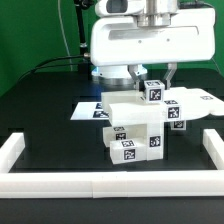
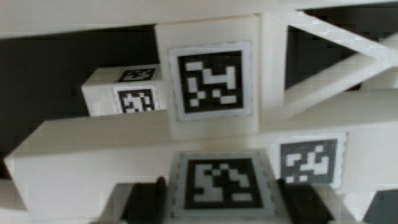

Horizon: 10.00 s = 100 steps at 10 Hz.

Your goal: Assemble chair

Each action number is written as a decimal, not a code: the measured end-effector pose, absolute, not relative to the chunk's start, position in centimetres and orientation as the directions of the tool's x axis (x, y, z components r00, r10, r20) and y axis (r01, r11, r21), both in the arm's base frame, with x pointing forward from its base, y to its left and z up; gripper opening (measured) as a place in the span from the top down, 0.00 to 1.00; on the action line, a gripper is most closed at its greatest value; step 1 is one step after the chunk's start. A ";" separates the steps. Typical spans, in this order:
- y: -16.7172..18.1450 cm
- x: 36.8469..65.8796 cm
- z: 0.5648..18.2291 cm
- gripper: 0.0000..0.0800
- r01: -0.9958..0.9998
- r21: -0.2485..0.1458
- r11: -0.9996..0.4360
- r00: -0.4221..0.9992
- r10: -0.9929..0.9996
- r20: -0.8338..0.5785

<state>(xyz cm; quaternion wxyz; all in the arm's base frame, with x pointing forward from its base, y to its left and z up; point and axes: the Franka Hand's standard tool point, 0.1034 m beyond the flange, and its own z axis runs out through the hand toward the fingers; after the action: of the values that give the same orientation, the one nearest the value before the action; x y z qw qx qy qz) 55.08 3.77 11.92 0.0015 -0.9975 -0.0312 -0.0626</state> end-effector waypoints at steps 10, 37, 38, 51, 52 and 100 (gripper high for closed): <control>3.9 55.2 12.0 0.64 -0.640 -0.102 -0.762 0.757 -0.648 0.083; 4.3 55.5 11.8 0.65 -0.485 -0.092 -0.869 0.867 -0.492 0.080; 4.1 55.5 11.8 0.65 -0.552 -0.103 -0.827 0.825 -0.560 0.072; 4.0 56.1 12.0 0.20 -0.740 -0.156 -0.655 0.662 -0.750 0.010; 4.5 56.0 11.8 0.20 -0.636 -0.132 -0.760 0.765 -0.643 0.019; 3.9 57.4 11.2 0.64 -0.580 -0.081 -0.810 0.813 -0.582 -0.011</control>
Offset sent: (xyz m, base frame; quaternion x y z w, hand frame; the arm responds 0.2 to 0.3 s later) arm 0.0000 0.0000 0.0000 0.0000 0.0000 0.1296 0.9916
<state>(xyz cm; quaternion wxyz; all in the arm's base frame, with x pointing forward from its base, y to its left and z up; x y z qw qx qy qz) 57.42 3.89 11.22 0.0400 -0.9514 0.3053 -0.0072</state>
